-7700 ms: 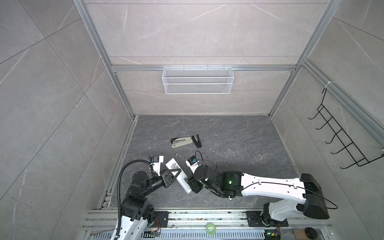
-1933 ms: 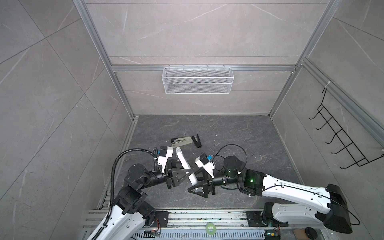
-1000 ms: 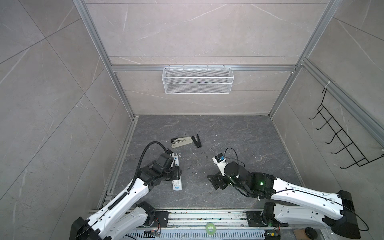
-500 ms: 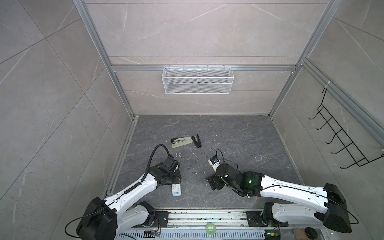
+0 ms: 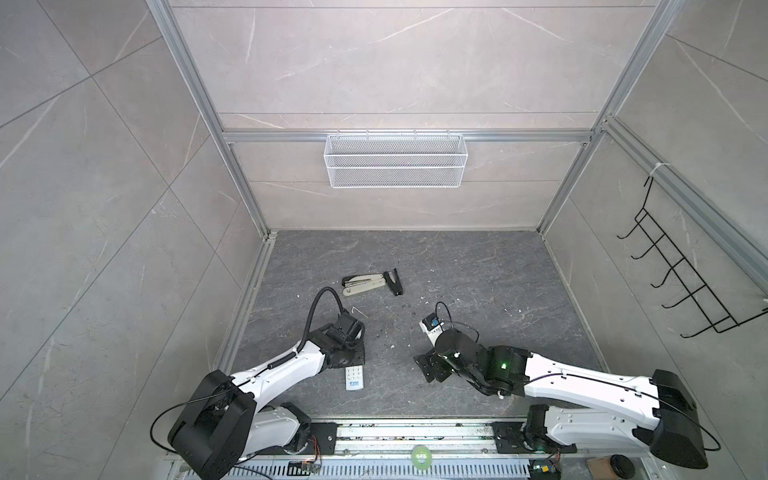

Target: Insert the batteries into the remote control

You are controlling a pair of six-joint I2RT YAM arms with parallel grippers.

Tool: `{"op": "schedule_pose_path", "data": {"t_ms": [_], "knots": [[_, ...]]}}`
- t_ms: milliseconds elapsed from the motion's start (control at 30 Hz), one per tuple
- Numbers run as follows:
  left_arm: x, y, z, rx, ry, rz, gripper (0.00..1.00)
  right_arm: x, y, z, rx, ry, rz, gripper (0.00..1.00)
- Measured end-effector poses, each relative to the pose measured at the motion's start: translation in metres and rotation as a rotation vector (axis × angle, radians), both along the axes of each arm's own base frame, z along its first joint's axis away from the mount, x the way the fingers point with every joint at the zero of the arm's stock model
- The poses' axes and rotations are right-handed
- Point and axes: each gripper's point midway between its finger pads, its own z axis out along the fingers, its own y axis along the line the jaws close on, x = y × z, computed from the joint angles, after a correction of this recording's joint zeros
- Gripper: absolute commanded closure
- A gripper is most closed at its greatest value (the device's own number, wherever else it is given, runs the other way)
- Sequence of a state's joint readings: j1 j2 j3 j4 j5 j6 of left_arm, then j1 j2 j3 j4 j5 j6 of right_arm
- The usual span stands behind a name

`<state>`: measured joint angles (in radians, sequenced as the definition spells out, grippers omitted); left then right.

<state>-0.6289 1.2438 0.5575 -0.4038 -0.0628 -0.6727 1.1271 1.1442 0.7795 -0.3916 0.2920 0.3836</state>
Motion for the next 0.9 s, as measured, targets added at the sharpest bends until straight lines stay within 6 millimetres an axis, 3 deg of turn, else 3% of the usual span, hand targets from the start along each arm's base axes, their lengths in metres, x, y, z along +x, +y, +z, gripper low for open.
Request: {"op": "schedule_pose_path", "data": {"t_ms": [433,567,767,900], "knots": [[0.004,0.003,-0.006,0.011,-0.031,0.038,0.62,0.001,-0.001,0.004,0.001,-0.018,0.004,0.1],[0.005,0.003,-0.006,0.012,-0.042,0.042,0.48,0.001,-0.004,0.014,0.025,-0.036,-0.001,0.1],[0.006,0.007,-0.003,0.019,-0.069,0.056,0.16,0.002,-0.009,0.024,0.044,-0.059,-0.014,0.09],[0.001,0.014,0.0,0.033,-0.07,0.061,0.07,0.003,-0.012,0.024,0.037,-0.064,-0.022,0.08]]}}
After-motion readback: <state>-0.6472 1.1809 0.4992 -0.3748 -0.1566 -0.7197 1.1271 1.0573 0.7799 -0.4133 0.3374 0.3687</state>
